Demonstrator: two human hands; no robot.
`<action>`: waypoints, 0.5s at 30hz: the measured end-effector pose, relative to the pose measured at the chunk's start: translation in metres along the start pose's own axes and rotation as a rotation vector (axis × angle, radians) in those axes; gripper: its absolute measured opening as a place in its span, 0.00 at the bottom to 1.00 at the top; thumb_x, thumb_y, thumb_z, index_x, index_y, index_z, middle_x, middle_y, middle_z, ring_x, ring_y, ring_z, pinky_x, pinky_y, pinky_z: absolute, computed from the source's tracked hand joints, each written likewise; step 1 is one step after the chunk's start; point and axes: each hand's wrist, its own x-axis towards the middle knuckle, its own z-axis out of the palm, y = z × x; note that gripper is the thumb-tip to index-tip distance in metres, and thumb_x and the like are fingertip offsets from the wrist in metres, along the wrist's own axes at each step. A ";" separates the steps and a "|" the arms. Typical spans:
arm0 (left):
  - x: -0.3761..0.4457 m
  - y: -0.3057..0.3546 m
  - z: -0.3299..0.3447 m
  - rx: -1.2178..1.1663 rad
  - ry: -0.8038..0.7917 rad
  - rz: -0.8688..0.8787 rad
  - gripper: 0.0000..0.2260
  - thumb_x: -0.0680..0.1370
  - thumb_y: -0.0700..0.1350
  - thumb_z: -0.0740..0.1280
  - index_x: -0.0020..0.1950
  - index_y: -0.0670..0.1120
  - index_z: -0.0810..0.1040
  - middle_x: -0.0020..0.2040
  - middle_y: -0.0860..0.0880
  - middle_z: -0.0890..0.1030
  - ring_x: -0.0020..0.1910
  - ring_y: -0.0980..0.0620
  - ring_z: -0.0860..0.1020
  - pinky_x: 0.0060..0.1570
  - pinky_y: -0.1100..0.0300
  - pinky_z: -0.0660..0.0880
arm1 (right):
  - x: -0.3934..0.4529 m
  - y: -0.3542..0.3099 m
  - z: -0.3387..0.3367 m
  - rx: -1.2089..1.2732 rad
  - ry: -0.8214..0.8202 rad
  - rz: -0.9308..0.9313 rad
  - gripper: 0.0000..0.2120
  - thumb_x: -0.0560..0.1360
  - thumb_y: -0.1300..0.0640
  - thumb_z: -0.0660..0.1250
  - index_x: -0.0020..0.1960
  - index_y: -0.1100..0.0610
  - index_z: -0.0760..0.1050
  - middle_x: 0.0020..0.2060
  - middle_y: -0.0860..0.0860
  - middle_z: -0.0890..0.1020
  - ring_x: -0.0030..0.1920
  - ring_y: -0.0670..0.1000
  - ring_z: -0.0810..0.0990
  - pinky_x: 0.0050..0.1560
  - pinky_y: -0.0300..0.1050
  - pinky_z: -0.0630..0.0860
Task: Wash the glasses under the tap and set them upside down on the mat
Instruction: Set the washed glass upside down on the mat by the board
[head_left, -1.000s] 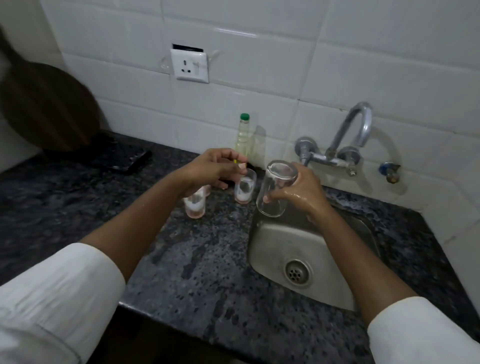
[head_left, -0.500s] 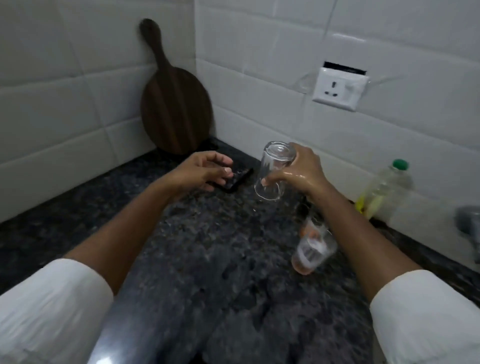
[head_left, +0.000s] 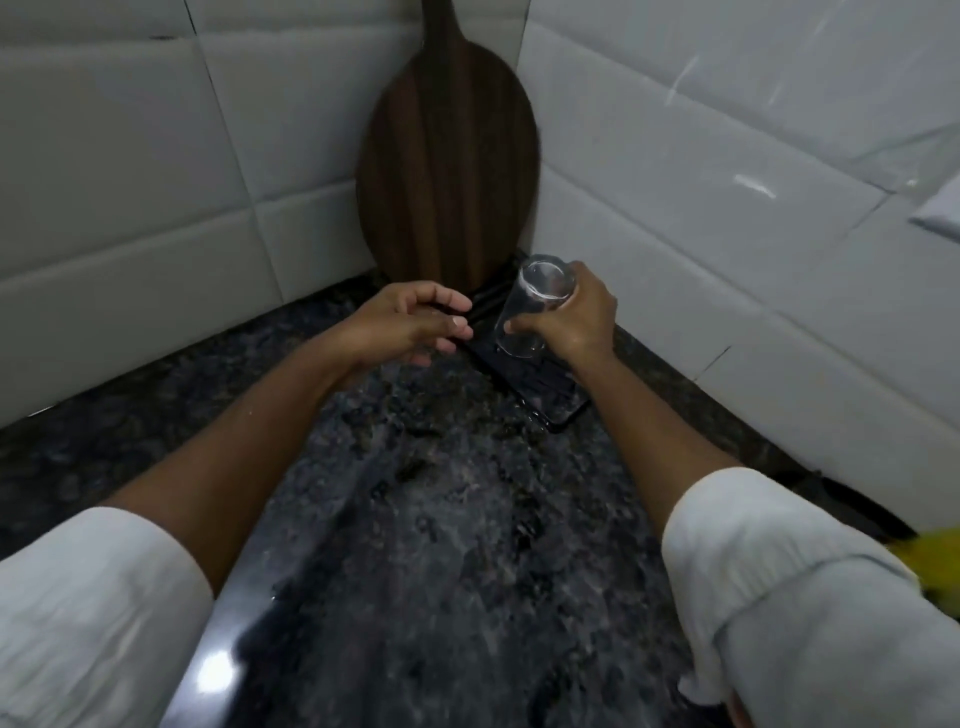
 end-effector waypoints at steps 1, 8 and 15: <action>0.004 -0.002 0.000 0.003 -0.003 -0.007 0.09 0.80 0.45 0.67 0.60 0.51 0.77 0.53 0.49 0.86 0.50 0.52 0.83 0.48 0.57 0.76 | 0.004 0.003 0.008 -0.007 -0.002 -0.003 0.34 0.50 0.51 0.84 0.52 0.57 0.77 0.48 0.51 0.83 0.48 0.50 0.79 0.47 0.41 0.74; 0.022 -0.007 -0.001 0.012 -0.014 -0.036 0.09 0.80 0.45 0.68 0.60 0.52 0.78 0.51 0.52 0.86 0.50 0.53 0.83 0.50 0.55 0.76 | 0.011 0.019 0.034 -0.025 -0.048 -0.006 0.34 0.50 0.53 0.85 0.53 0.57 0.77 0.49 0.51 0.83 0.47 0.47 0.78 0.47 0.37 0.71; 0.017 -0.006 0.003 0.026 0.002 -0.044 0.09 0.80 0.45 0.67 0.60 0.50 0.77 0.52 0.51 0.86 0.49 0.53 0.82 0.49 0.55 0.76 | 0.011 0.024 0.030 -0.020 -0.172 0.059 0.37 0.54 0.54 0.85 0.59 0.60 0.73 0.54 0.54 0.81 0.52 0.51 0.78 0.51 0.40 0.73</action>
